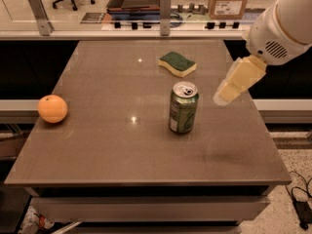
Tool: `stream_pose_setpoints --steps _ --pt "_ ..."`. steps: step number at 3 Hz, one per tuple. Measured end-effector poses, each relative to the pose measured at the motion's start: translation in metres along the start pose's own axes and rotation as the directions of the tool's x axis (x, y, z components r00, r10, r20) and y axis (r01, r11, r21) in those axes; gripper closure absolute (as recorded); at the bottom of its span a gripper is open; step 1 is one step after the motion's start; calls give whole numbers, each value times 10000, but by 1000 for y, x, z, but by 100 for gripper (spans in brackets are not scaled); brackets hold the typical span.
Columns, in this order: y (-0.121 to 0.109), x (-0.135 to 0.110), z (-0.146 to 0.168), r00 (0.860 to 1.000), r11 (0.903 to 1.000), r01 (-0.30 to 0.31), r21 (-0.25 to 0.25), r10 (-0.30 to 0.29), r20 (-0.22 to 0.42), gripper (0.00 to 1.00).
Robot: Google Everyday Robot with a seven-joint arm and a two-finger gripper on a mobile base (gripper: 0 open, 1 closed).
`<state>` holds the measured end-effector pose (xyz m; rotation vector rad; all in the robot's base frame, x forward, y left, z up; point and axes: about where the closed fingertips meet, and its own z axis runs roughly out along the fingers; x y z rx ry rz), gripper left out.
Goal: Move sponge near orange
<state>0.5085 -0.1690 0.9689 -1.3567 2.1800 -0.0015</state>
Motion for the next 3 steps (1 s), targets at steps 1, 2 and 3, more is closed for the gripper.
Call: stream_pose_setpoints --steps 1,2,3 --pt "-13 -6 28 9948 9978 -645 171 630 795 0" --pt "-31 7 39 9875 9926 -1142 407 1090 1135 0" --pt "-45 15 54 9793 9885 -1470 354 1404 1461 0"
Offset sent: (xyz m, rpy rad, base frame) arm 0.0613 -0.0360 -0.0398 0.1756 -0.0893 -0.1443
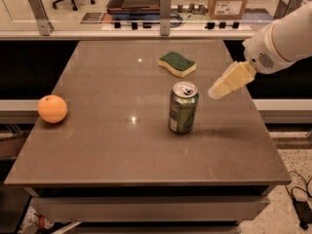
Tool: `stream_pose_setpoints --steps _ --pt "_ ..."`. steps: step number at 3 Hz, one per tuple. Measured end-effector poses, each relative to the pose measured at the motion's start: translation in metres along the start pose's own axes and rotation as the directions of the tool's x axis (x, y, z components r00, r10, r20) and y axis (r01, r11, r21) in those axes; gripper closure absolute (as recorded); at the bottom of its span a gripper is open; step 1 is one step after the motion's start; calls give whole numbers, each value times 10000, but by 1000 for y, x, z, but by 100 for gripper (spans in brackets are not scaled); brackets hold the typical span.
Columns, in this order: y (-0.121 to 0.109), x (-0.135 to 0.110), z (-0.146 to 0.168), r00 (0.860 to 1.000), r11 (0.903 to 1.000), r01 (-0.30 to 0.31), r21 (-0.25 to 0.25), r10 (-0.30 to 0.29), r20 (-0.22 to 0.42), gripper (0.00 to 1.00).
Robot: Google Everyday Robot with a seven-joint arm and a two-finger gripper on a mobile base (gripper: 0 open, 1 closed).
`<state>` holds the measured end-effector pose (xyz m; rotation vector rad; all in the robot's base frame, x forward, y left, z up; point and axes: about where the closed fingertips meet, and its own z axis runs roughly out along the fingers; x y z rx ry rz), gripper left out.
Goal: Move sponge near orange
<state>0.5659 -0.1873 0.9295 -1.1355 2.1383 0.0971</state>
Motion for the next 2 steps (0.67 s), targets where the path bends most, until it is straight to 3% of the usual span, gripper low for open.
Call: stream_pose_setpoints --steps 2 --pt "-8 -17 48 9944 9985 -380 -382 416 970 0"
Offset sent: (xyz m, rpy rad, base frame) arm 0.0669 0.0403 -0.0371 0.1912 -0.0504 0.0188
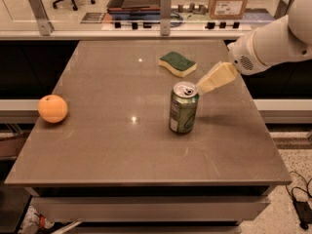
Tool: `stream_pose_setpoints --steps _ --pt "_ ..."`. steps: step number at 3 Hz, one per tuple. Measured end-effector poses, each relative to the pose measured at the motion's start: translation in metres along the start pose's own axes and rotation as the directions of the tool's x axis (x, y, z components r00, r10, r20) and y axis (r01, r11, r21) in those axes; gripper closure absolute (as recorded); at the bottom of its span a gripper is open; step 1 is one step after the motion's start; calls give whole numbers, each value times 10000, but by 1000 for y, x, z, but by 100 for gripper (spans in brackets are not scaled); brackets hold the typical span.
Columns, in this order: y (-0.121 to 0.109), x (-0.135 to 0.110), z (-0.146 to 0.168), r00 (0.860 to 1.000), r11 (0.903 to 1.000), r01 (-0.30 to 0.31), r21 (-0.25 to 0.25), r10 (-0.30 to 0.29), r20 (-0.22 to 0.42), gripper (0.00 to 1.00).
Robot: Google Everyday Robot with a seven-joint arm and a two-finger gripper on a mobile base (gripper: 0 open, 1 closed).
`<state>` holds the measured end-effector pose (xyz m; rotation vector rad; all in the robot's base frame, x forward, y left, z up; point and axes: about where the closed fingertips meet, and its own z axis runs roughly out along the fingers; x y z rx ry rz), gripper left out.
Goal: Move sponge near orange
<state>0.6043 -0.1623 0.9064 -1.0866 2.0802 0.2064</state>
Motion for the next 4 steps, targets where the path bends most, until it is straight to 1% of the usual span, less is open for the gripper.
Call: stream_pose_setpoints --steps 1,2,3,4 --pt "-3 -10 25 9969 9996 -243 -121 251 747 0" --pt "-3 -15 45 9878 9979 -609 -202 632 1423 0" --pt "-3 -20 67 9774 9942 -1014 -360 1063 1826 0" --pt "-3 -20 67 9774 9942 -1013 -361 1062 1826 0"
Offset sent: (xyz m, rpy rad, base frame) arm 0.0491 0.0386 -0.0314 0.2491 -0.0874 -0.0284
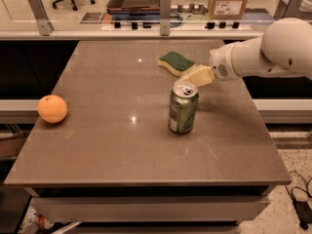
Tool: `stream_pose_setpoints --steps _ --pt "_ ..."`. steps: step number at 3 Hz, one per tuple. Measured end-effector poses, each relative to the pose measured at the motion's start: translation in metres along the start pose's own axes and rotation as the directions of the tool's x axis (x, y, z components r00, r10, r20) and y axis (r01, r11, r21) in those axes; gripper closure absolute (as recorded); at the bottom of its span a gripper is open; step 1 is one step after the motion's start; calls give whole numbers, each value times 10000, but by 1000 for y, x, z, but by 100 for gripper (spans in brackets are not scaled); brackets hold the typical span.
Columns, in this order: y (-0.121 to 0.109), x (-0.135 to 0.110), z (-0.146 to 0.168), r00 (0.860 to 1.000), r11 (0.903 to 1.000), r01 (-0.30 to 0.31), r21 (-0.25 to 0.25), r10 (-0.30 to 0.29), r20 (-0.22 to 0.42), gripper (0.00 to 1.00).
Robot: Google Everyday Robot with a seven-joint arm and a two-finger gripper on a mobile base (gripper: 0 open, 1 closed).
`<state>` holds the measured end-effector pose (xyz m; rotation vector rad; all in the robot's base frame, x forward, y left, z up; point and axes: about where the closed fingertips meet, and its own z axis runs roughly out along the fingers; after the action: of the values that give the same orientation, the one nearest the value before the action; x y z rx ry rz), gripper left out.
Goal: Move sponge near orange
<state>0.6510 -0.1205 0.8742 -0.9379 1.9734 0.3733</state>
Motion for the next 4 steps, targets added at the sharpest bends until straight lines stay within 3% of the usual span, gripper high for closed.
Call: stream_pose_setpoints --steps 2,3,4 --pt "-13 -4 11 9964 9998 -85 -180 100 841 0" --pt "-22 -2 20 9942 9997 -251 -59 256 1048 0" --pt "-37 1 26 9956 9986 -370 374 336 874 0"
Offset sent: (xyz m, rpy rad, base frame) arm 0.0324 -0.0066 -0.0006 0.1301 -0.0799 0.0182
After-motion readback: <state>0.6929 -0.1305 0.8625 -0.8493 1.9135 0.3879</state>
